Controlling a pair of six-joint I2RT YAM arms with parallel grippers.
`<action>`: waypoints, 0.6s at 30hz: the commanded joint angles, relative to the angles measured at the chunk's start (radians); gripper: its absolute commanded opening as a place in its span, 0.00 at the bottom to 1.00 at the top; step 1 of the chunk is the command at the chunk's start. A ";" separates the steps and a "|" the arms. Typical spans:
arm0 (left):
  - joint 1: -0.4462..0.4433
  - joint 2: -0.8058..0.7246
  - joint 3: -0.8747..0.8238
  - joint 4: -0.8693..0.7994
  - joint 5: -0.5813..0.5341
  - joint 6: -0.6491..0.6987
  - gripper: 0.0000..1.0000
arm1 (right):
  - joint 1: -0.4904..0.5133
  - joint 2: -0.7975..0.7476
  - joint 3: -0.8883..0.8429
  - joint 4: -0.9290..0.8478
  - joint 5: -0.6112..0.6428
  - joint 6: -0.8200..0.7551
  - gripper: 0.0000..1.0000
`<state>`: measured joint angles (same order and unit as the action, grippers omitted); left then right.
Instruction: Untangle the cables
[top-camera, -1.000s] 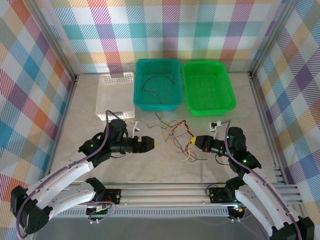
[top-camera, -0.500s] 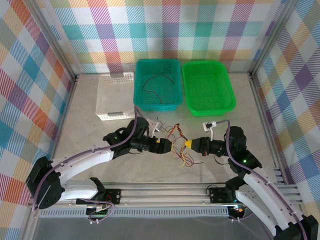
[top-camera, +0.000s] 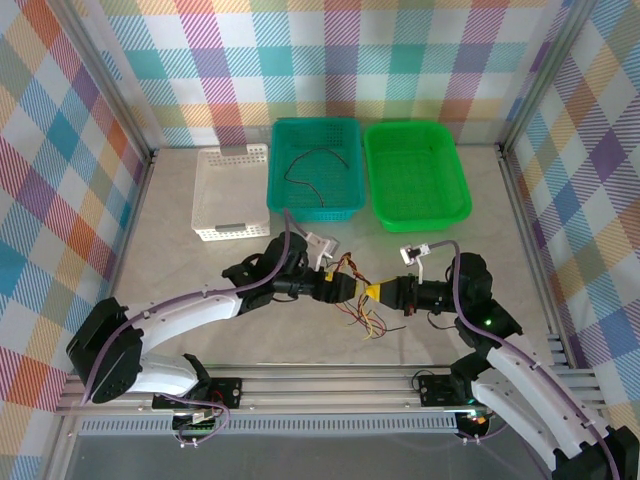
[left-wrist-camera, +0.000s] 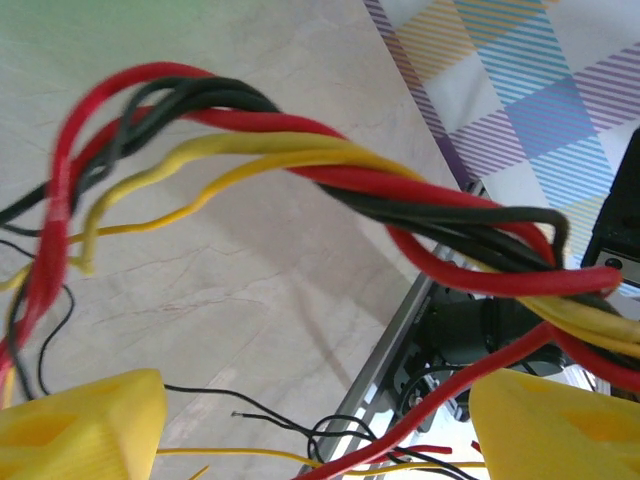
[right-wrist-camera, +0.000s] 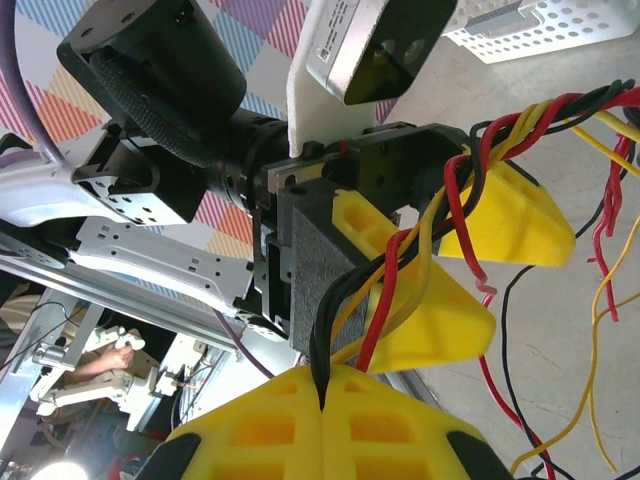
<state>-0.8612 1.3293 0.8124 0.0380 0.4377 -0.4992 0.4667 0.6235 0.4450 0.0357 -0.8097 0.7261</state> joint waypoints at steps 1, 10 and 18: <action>-0.015 0.001 -0.007 0.063 0.024 0.028 0.75 | 0.010 0.004 0.017 0.081 -0.032 0.015 0.00; -0.017 -0.039 -0.044 0.099 0.009 0.021 0.02 | 0.013 0.005 0.006 0.052 0.048 0.009 0.00; -0.016 -0.243 -0.132 0.014 -0.001 -0.015 0.00 | 0.004 0.002 0.034 -0.181 0.377 -0.019 0.00</action>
<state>-0.8703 1.1812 0.7063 0.0883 0.4408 -0.4877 0.4728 0.6312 0.4461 -0.0277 -0.6182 0.7391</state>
